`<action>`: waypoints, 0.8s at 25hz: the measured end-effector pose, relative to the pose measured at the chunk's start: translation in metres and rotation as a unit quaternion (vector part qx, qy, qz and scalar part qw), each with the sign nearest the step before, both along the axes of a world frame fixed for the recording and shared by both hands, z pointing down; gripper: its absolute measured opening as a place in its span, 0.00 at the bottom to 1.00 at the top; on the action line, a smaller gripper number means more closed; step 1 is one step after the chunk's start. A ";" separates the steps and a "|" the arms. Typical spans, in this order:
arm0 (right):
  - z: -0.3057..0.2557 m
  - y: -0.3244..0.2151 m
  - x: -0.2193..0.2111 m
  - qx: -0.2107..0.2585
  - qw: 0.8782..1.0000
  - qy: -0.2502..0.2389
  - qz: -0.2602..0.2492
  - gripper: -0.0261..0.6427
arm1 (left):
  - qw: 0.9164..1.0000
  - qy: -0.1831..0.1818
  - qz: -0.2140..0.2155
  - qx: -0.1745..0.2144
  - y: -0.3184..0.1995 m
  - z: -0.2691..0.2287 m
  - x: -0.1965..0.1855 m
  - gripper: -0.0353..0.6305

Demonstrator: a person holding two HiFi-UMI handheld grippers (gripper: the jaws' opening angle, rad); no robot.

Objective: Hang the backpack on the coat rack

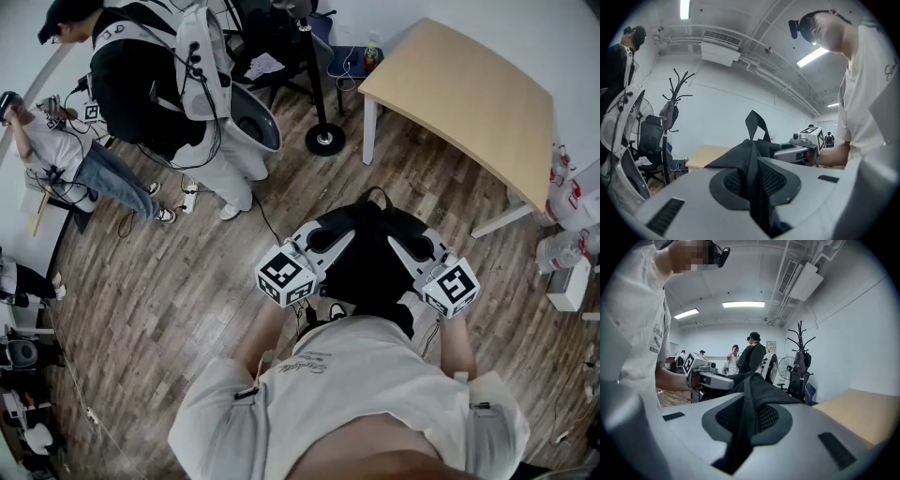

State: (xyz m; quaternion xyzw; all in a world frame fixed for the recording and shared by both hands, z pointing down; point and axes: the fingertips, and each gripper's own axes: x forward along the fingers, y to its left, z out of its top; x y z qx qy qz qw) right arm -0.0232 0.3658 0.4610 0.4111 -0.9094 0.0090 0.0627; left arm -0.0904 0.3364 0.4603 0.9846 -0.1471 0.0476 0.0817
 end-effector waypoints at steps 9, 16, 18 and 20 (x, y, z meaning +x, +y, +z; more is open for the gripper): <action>0.008 -0.033 0.054 -0.008 1.000 -0.018 -0.012 0.09 | 1.000 -0.015 -0.018 -0.008 -0.030 0.005 0.053 0.13; 0.006 -0.071 0.082 0.009 0.999 -0.011 -0.042 0.09 | 0.999 -0.013 -0.036 -0.002 -0.065 0.003 0.080 0.13; 0.002 -0.087 0.089 0.013 0.999 -0.006 -0.044 0.09 | 0.999 -0.015 -0.038 0.001 -0.080 -0.001 0.087 0.13; 0.000 -0.100 0.094 0.014 0.999 -0.001 -0.046 0.09 | 0.999 -0.012 -0.042 -0.001 -0.093 -0.002 0.092 0.13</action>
